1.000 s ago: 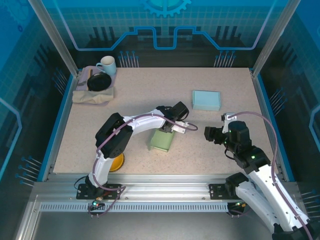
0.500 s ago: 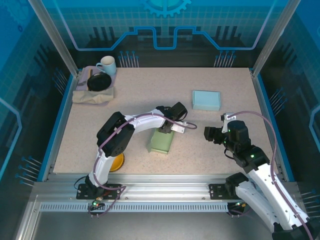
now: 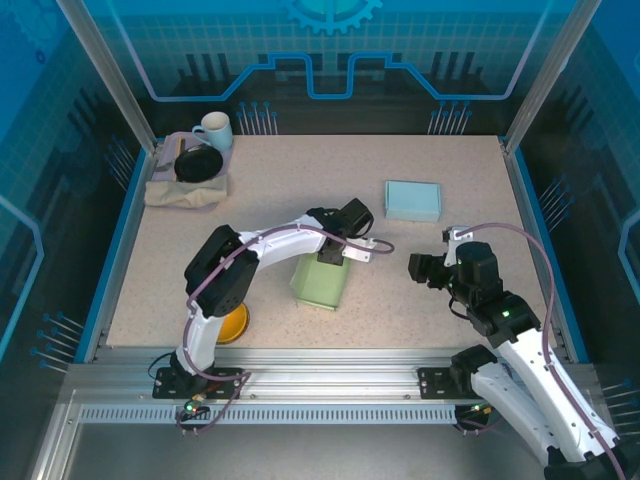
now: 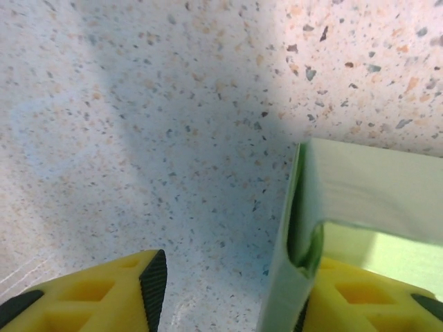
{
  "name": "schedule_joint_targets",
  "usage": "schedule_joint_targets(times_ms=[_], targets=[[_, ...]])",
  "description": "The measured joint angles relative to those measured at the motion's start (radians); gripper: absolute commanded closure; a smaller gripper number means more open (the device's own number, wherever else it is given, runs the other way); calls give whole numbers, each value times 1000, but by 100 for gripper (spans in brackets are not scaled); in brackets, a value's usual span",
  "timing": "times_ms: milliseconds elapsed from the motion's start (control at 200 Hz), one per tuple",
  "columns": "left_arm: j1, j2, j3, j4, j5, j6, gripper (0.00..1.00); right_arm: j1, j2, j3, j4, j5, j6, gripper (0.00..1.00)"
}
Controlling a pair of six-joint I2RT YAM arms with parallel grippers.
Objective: Fold the paper box
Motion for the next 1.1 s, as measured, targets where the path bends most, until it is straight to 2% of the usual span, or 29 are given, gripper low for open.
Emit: schedule_joint_targets(times_ms=[145, 290, 770, 1100], targets=[[6, -12, 1, -5, 11, 0, 44, 0, 0, 0, -8, -2, 0, 21], [19, -15, 5, -39, 39, -8, 35, 0, -6, -6, -17, -8, 0, 21], [25, -107, 69, -72, 158, -73, 34, 0, -13, -33, -24, -23, 7, 21], [26, -97, 168, -68, 190, -158, 33, 0, -13, -33, -24, -24, 6, 21]])
